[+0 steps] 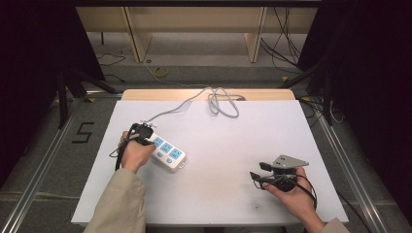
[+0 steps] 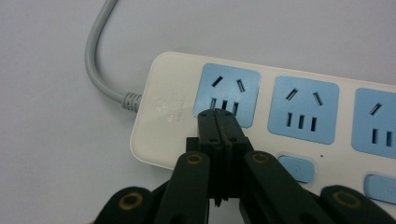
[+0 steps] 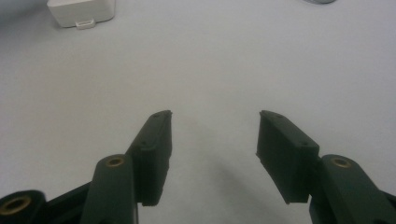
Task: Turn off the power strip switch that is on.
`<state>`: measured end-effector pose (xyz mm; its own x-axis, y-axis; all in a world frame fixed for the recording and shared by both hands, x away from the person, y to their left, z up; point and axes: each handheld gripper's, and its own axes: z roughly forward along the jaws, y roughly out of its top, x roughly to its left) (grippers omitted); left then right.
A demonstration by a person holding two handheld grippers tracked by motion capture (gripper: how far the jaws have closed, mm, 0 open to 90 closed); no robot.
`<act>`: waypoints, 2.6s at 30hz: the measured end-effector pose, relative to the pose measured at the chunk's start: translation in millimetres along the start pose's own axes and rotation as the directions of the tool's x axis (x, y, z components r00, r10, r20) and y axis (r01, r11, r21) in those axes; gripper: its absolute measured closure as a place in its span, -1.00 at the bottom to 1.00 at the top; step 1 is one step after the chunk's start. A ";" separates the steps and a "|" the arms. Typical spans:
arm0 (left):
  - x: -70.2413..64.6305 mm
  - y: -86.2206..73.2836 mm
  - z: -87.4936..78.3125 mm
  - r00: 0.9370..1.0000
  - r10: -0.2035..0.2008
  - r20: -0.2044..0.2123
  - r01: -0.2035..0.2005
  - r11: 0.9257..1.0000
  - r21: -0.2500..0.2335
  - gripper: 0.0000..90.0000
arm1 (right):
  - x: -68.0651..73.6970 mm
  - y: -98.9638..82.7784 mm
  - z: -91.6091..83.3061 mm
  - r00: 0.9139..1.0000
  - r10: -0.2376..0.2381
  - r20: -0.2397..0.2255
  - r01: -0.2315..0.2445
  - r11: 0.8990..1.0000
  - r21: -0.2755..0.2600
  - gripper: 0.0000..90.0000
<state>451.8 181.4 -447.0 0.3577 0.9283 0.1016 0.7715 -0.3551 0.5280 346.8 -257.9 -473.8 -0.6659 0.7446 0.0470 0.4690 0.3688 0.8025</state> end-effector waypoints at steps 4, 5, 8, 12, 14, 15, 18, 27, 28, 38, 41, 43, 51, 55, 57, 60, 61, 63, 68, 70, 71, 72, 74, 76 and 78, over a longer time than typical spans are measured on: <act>0.2 0.0 0.0 1.000 -0.008 -0.001 0.008 1.000 -0.001 1.00 | -0.2 -0.1 0.1 1.000 -0.001 0.000 0.001 1.000 0.000 0.02; -0.3 0.1 -0.1 1.000 -0.006 -0.002 0.006 1.000 0.002 1.00 | -0.2 -0.1 0.1 1.000 -0.001 0.000 0.001 1.000 0.000 0.02; -1.1 0.6 -0.1 1.000 -0.001 -0.007 0.001 1.000 0.005 1.00 | -0.3 -0.1 0.2 1.000 -0.001 0.000 0.001 1.000 0.000 0.02; -1.0 1.5 -0.1 1.000 0.001 -0.008 0.000 1.000 0.013 1.00 | -0.2 -0.1 0.3 1.000 -0.001 0.000 0.001 1.000 0.000 0.02; -1.3 1.8 0.1 1.000 0.002 -0.009 -0.002 1.000 0.013 1.00 | -0.1 -0.1 0.3 1.000 -0.001 -0.001 0.001 1.000 0.000 0.02; -1.3 1.8 0.1 1.000 0.001 -0.009 -0.001 1.000 0.014 1.00 | -0.2 -0.1 0.2 1.000 -0.001 -0.001 0.001 1.000 0.000 0.02; -1.5 2.2 0.2 1.000 0.005 -0.010 -0.004 1.000 0.017 1.00 | -0.3 -0.1 0.2 1.000 0.001 -0.001 -0.001 1.000 0.000 0.02; -2.3 4.7 0.3 1.000 0.022 -0.014 -0.021 0.999 0.040 1.00 | -0.3 -0.2 0.4 1.000 -0.001 -0.001 0.001 1.000 0.001 0.02; -2.2 4.9 0.3 1.000 0.023 -0.013 -0.023 0.999 0.041 1.00 | -0.2 -0.2 0.4 1.000 -0.001 -0.001 0.001 1.000 0.001 0.02; -3.4 5.8 0.7 1.000 0.023 -0.019 -0.022 0.999 0.045 1.00 | -0.2 -0.2 0.3 1.000 -0.001 0.000 0.001 1.000 0.001 0.02; -3.5 5.5 0.7 1.000 0.021 -0.017 -0.020 0.999 0.046 1.00 | -0.3 -0.2 -0.1 1.000 0.001 0.000 -0.001 1.000 -0.001 0.02; -3.0 5.2 0.3 1.000 0.021 -0.011 -0.020 0.998 0.058 1.00 | -0.4 -0.3 -0.1 1.000 0.000 0.000 0.000 1.000 -0.001 0.02; -1.0 4.3 0.6 1.000 0.011 0.004 -0.011 0.999 0.046 1.00 | -0.5 -0.2 -0.1 1.000 0.000 0.000 0.000 1.000 0.000 0.02; -1.7 4.4 0.4 1.000 0.020 -0.002 -0.020 0.999 0.048 1.00 | -0.4 -0.2 0.0 1.000 0.000 0.000 0.000 1.000 0.000 0.02; -2.1 4.3 0.4 1.000 0.019 -0.004 -0.018 0.999 0.048 1.00 | -0.5 -0.2 -0.1 1.000 0.000 0.000 0.000 1.000 -0.001 0.02; -2.1 4.4 0.5 1.000 0.022 -0.007 -0.021 0.999 0.045 1.00 | -0.5 -0.2 -0.1 1.000 -0.001 0.000 0.001 1.000 0.000 0.02; -2.0 4.4 0.5 1.000 0.022 -0.006 -0.022 0.999 0.045 1.00 | -0.5 -0.2 -0.1 1.000 -0.001 -0.001 0.001 1.000 -0.001 0.02; -1.6 4.3 0.5 1.000 0.021 -0.003 -0.020 0.999 0.044 1.00 | -0.5 -0.1 -0.1 1.000 -0.001 -0.001 0.001 1.000 -0.001 0.02; -1.6 4.2 0.5 1.000 0.020 -0.003 -0.020 0.999 0.044 1.00 | -0.6 -0.1 0.0 1.000 0.000 -0.001 0.000 1.000 0.000 0.02; -1.2 4.0 0.4 1.000 0.017 -0.001 -0.017 0.999 0.042 1.00 | -0.7 -0.1 -0.1 1.000 -0.001 -0.001 0.001 1.000 -0.001 0.02; -1.0 3.9 0.4 1.000 0.017 0.000 -0.017 0.999 0.042 1.00 | -0.9 0.0 -0.3 1.000 0.000 0.000 0.000 1.000 -0.003 0.02; -1.0 3.8 0.4 1.000 0.015 0.000 -0.015 0.999 0.040 1.00 | -1.0 0.1 -0.5 1.000 0.001 0.002 -0.001 1.000 -0.006 0.02; -1.6 3.5 0.4 1.000 0.017 -0.003 -0.017 0.999 0.037 1.00 | -1.5 0.1 -0.8 1.000 0.002 0.003 -0.002 1.000 -0.005 0.02; -2.3 3.2 0.5 1.000 0.018 -0.005 -0.018 0.999 0.033 1.00 | -1.1 0.0 -0.4 1.000 0.002 0.002 -0.002 1.000 -0.005 0.02; -2.8 3.3 0.5 1.000 0.025 -0.008 -0.025 0.999 0.034 1.00 | -0.6 0.1 -0.2 1.000 -0.001 0.001 0.001 1.000 -0.002 0.02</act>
<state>453.7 177.6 -446.0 0.3726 0.9200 0.1215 0.7798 -0.3814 0.4965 347.1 -258.4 -473.6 -0.6659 0.7446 0.0461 0.4673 0.3682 0.8038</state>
